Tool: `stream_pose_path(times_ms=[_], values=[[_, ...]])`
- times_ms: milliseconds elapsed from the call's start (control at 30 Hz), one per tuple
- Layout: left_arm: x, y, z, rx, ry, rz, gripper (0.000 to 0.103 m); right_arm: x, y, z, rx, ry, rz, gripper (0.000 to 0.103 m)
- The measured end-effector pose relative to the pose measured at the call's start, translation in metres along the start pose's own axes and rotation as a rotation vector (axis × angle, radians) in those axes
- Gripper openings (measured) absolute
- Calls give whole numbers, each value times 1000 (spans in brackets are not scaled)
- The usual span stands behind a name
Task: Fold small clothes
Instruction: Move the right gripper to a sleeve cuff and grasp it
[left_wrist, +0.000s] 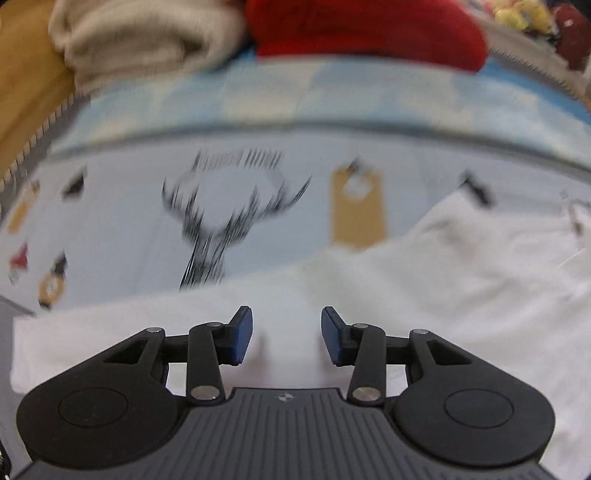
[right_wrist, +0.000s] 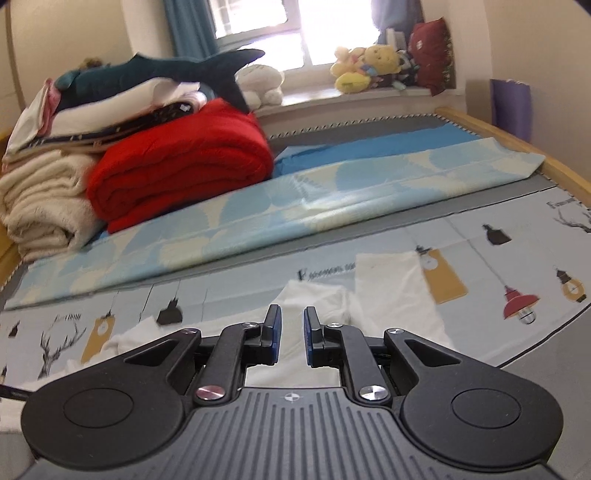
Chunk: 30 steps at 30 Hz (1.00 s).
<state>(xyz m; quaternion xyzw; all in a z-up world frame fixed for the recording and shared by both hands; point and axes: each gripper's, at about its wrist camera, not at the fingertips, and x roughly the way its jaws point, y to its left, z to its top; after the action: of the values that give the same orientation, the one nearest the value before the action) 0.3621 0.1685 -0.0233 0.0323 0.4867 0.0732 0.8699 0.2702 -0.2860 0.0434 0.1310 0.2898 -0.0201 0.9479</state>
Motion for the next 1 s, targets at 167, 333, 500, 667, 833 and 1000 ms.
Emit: stream_pose_path(times_ms=[167,333,500,667,833,1000], values=[[-71,-61,13,52,-130,-82,47,-8,-24,10,67,-31,-14,13],[-136,-109,-3,72,-244,-203,54,-23,-45,13,109,-62,-21,13],[-110,-149,-31,128,-159,-212,49,-35,-68,16,106,-89,-49,13],[-92,-168,-30,187,-151,-207,34,-37,-122,36,109,-160,-112,13],[-75,-167,-20,159,-118,-216,33,-7,-190,40,227,-153,-189,6],[-64,-176,-14,167,-103,-229,33,60,-216,29,262,-27,-150,9]])
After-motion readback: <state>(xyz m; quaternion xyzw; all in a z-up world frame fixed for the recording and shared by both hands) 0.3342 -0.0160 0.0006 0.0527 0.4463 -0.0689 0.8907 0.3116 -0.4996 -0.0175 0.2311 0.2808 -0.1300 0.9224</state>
